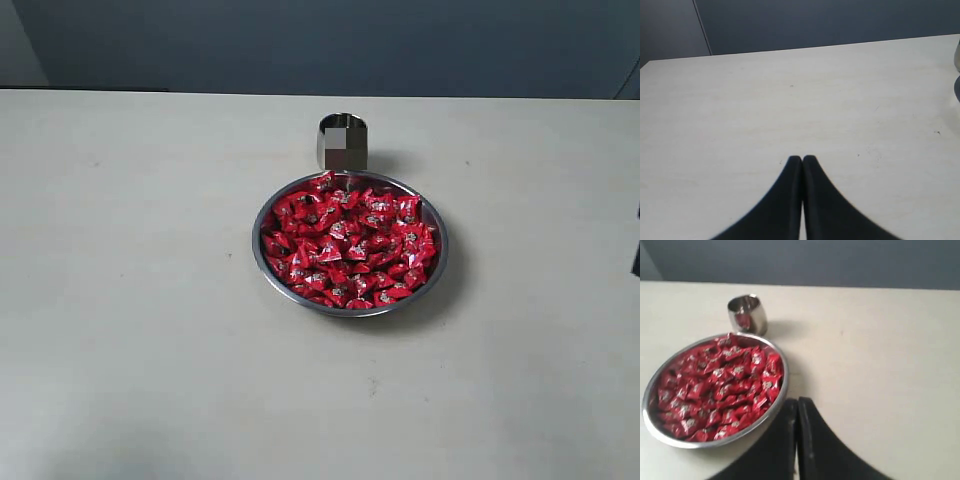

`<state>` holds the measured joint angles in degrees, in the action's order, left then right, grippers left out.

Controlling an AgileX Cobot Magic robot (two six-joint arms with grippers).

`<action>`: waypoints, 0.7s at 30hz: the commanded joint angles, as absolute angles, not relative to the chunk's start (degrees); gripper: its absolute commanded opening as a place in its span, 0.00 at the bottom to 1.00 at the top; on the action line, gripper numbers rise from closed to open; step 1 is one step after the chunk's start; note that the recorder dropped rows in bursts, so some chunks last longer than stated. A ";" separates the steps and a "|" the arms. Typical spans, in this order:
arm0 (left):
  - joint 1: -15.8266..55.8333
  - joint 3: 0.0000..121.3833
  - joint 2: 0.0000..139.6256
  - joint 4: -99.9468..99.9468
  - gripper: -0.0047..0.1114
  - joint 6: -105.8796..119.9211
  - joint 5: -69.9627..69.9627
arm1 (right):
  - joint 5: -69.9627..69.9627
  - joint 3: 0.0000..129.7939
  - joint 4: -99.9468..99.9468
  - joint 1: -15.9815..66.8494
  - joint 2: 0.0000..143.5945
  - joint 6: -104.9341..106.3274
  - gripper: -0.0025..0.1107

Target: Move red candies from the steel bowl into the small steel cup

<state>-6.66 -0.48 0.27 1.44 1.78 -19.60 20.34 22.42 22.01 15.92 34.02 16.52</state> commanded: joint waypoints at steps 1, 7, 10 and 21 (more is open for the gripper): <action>-6.20 0.00 0.00 1.55 0.04 1.68 -19.30 | 21.97 25.34 22.57 20.84 43.09 18.62 0.04; -6.20 0.00 0.00 1.55 0.04 1.68 -19.30 | 21.90 30.04 23.43 27.38 56.25 21.25 0.30; -6.20 0.00 0.00 1.55 0.04 1.68 -19.30 | 21.77 33.30 26.51 30.47 62.93 24.03 0.37; -6.20 0.00 0.00 1.55 0.04 1.68 -19.30 | 22.61 50.85 27.27 40.65 89.49 24.56 0.37</action>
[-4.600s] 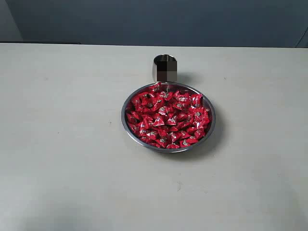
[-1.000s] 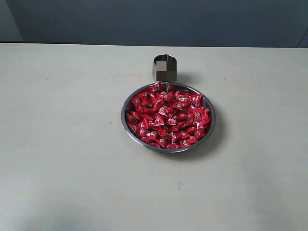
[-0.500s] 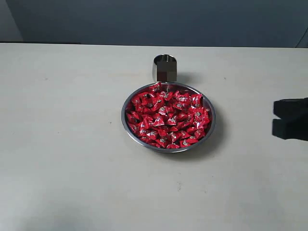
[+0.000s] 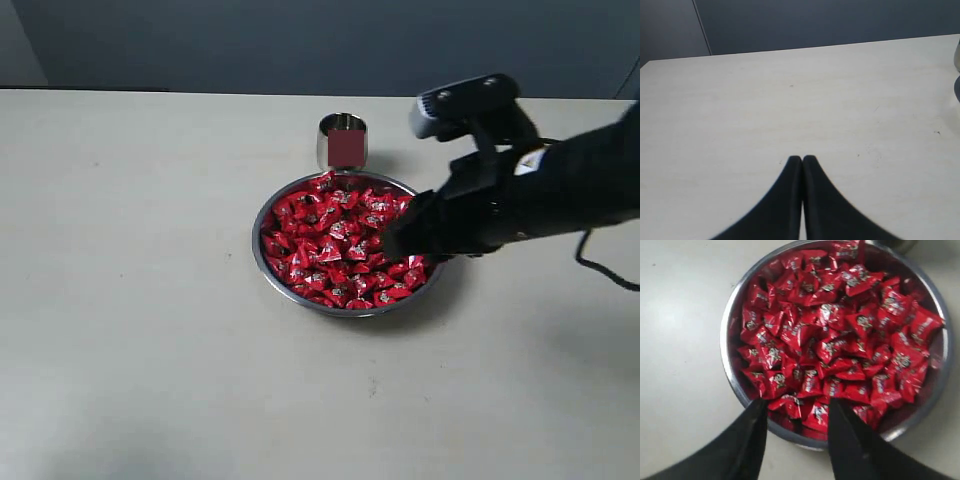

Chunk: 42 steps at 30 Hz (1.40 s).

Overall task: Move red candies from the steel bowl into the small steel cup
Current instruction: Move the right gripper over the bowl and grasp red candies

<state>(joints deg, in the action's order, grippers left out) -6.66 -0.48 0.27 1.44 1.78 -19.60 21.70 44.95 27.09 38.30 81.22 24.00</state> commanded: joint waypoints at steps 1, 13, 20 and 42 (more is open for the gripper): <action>-6.20 0.00 0.00 1.55 0.04 1.68 -19.30 | 22.91 52.68 27.27 41.04 91.92 24.56 0.37; -6.20 0.00 0.00 1.55 0.04 1.68 -19.30 | 28.38 69.41 25.29 41.79 112.44 24.44 0.37; -6.20 0.00 0.00 1.55 0.04 1.68 -19.30 | 27.60 71.10 13.49 41.79 115.74 15.36 0.37; -6.20 0.00 0.00 1.55 0.04 1.68 -19.30 | 27.61 71.10 10.74 41.79 110.39 11.98 0.02</action>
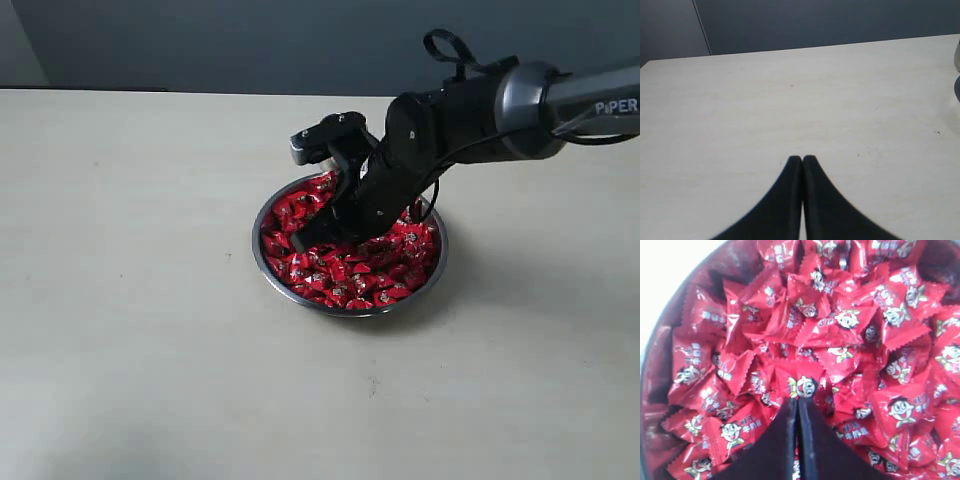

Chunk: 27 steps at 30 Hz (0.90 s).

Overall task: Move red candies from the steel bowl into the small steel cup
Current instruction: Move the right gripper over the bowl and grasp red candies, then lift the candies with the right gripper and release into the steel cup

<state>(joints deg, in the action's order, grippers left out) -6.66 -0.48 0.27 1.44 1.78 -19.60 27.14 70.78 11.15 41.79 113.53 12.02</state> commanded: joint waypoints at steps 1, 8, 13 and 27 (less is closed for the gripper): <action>-6.20 0.00 0.00 1.55 0.04 1.68 -19.30 | 27.96 71.10 10.74 41.79 109.60 11.98 0.02; -6.20 0.00 0.00 1.55 0.04 1.68 -19.30 | 27.68 71.10 10.10 41.57 104.92 11.98 0.02; -6.20 0.00 0.00 1.55 0.04 1.68 -19.30 | 22.94 73.12 11.19 39.85 104.82 11.87 0.02; -6.20 0.00 0.00 1.55 0.04 1.68 -19.30 | 24.55 95.69 17.32 31.34 123.35 11.78 0.02</action>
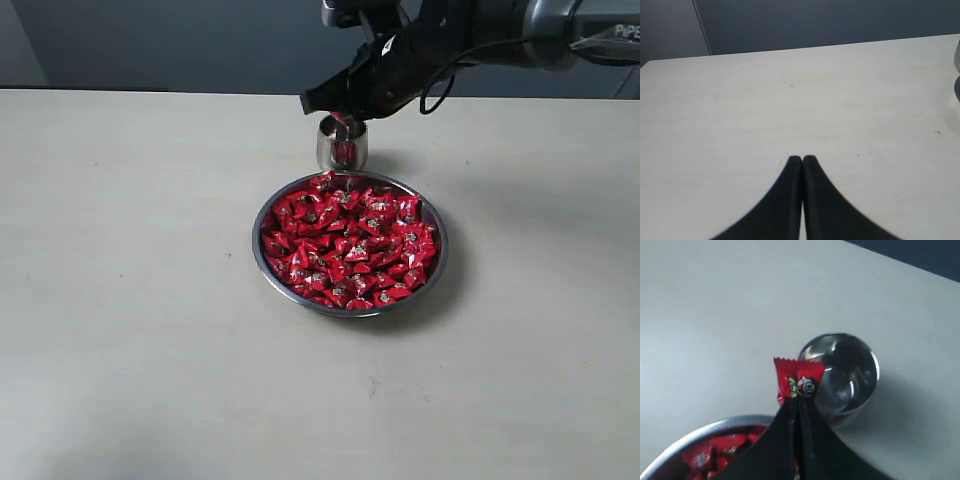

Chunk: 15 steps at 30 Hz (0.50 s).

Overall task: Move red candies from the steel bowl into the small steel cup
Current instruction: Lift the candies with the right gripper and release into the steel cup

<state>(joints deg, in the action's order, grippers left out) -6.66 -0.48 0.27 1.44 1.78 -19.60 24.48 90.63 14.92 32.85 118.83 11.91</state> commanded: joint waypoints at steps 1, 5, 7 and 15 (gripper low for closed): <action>-6.20 0.00 0.00 1.55 0.04 1.68 -19.30 | 24.83 96.87 17.04 31.34 124.42 11.78 0.02; -6.20 0.00 0.00 1.55 0.04 1.68 -19.30 | 24.84 101.74 16.35 31.34 128.77 11.78 0.02; -6.20 0.00 0.00 1.55 0.04 1.68 -19.30 | 24.96 103.31 15.74 31.34 130.15 11.78 0.02; -6.20 0.00 0.00 1.55 0.04 1.68 -19.30 | 26.91 104.77 14.28 30.33 130.96 11.78 0.32</action>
<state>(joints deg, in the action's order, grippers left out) -6.66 -0.48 0.27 1.44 1.78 -19.60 25.74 104.01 15.50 31.48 131.89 11.69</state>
